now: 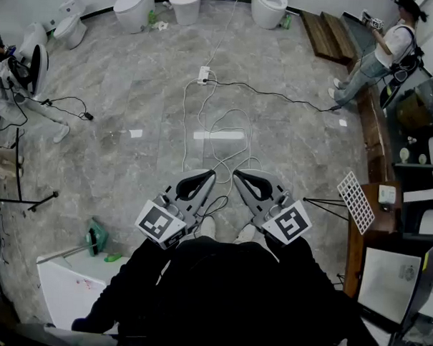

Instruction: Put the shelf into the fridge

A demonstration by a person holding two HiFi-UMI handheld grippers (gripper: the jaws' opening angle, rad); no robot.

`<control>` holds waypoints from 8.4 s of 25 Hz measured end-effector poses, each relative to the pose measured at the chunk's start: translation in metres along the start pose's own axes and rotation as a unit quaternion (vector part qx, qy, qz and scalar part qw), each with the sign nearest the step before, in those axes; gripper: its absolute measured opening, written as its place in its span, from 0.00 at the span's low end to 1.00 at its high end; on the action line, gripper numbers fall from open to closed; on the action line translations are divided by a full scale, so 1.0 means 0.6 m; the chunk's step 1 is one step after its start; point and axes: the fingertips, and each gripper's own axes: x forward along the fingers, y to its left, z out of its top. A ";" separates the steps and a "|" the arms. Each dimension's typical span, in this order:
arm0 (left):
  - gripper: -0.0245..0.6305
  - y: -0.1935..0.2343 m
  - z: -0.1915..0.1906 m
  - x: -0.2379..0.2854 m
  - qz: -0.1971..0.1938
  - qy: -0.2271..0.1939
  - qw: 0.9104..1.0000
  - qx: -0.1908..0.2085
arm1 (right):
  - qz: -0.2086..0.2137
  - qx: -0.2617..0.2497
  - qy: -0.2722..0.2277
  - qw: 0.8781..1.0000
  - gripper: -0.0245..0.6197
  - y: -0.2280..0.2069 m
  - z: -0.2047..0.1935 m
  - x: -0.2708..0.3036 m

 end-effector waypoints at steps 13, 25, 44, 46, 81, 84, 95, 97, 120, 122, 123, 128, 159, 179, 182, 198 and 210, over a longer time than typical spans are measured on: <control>0.05 -0.029 0.002 0.040 -0.007 0.001 1.000 0.001 | 0.002 0.003 -0.011 1.000 0.05 -0.026 0.011 -0.032; 0.05 -0.151 -0.035 0.133 -0.182 0.029 0.983 -0.005 | -0.181 0.027 -0.016 0.983 0.05 -0.056 -0.022 -0.208; 0.05 -0.564 -0.118 0.314 -0.344 0.073 0.936 0.017 | -0.408 0.017 -0.043 0.912 0.05 -0.091 -0.047 -0.701; 0.05 -0.608 -0.126 0.332 -0.351 0.068 0.933 0.031 | -0.409 0.017 -0.044 0.911 0.05 -0.095 -0.050 -0.746; 0.05 -0.834 -0.250 0.669 -0.347 0.102 0.925 -0.119 | -0.452 0.016 -0.026 0.891 0.05 -0.325 -0.114 -1.061; 0.05 -0.808 -0.270 0.713 -0.350 0.106 0.918 -0.152 | -0.455 0.020 -0.018 0.890 0.05 -0.380 -0.120 -1.051; 0.05 -0.700 -0.384 0.850 -0.346 0.159 0.879 -0.286 | -0.464 0.058 0.000 0.884 0.05 -0.552 -0.195 -1.005; 0.05 -0.685 -0.410 0.868 -0.345 0.161 0.873 -0.305 | -0.467 0.061 0.002 0.882 0.05 -0.573 -0.209 -1.001; 0.26 -0.616 -0.813 0.946 -0.171 0.154 0.812 -0.536 | -0.412 0.144 -0.030 0.899 0.05 -0.730 -0.417 -1.063; 0.28 -0.620 -0.839 0.942 -0.160 0.158 0.810 -0.542 | -0.409 0.152 -0.028 0.900 0.05 -0.732 -0.434 -1.069; 0.28 -0.622 -0.850 0.941 -0.156 0.159 0.809 -0.544 | -0.407 0.155 -0.027 0.900 0.05 -0.733 -0.440 -1.072; 0.30 -0.610 -0.896 0.950 -0.126 0.139 0.804 -0.564 | -0.400 0.165 -0.025 0.901 0.05 -0.737 -0.470 -1.083; 0.09 -0.601 -0.902 1.089 -0.099 0.063 0.773 -0.624 | -0.432 0.195 -0.014 0.880 0.05 -0.727 -0.522 -1.161; 0.10 -0.497 -0.655 1.063 -0.071 -0.031 0.732 -0.677 | -0.437 0.276 -0.022 0.856 0.05 -0.596 -0.476 -1.141; 0.10 -0.468 -0.596 1.051 -0.064 -0.046 0.729 -0.680 | -0.449 0.301 -0.032 0.840 0.05 -0.570 -0.468 -1.138; 0.10 -0.428 -0.376 0.972 -0.063 -0.074 0.716 -0.692 | -0.467 0.485 -0.333 0.660 0.44 -0.609 -0.396 -1.167; 0.10 -0.463 -0.322 0.950 -0.106 -0.042 0.715 -0.690 | -0.514 0.470 -0.460 0.551 0.10 -0.622 -0.367 -1.207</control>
